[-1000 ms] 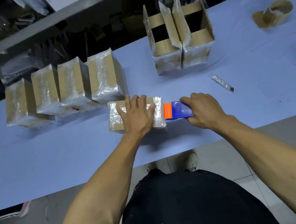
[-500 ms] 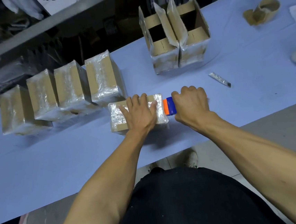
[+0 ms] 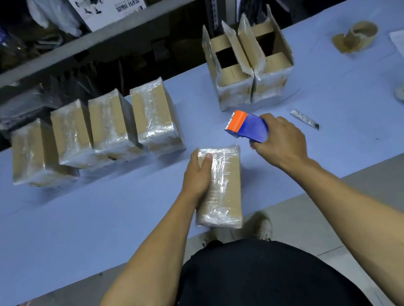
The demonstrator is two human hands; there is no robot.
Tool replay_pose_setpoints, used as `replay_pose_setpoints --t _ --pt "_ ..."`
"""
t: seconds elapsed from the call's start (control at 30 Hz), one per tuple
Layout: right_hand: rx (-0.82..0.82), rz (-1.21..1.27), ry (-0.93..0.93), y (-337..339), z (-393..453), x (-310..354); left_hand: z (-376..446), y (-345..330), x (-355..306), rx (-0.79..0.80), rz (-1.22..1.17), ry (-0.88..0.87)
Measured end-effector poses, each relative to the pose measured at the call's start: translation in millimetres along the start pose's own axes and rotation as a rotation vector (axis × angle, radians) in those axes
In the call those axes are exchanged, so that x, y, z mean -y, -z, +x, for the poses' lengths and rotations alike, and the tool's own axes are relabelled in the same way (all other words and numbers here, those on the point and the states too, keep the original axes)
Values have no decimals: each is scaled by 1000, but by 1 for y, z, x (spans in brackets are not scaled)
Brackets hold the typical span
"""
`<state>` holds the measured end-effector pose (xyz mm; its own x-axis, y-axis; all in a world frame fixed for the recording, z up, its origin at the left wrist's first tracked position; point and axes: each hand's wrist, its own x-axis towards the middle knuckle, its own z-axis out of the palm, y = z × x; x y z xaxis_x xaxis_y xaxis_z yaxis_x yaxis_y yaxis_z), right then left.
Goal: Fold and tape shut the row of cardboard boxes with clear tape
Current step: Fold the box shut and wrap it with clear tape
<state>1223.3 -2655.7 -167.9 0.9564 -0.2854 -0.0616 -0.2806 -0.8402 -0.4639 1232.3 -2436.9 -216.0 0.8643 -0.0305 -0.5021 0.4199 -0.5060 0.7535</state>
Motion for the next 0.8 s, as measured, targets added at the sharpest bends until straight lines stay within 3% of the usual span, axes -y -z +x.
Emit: replay_pose_setpoints --t 0.1,0.3,0.43,0.63,0.7,0.8 --pt "7 55 36 -1 -6 4 -6 -12 1 -35 -199 46" --pt "13 128 132 5 -6 9 -5 0 -7 23 -199 80" --pt "9 257 263 20 -4 14 -4 26 -42 -212 -169 -166" --pt "24 326 348 27 -3 26 -5 48 -87 226 -553 -24" --pt "29 334 364 28 -3 28 -3 48 -86 229 -577 -49" --pt "28 281 387 27 1 29 1 44 -83 79 -471 -133"
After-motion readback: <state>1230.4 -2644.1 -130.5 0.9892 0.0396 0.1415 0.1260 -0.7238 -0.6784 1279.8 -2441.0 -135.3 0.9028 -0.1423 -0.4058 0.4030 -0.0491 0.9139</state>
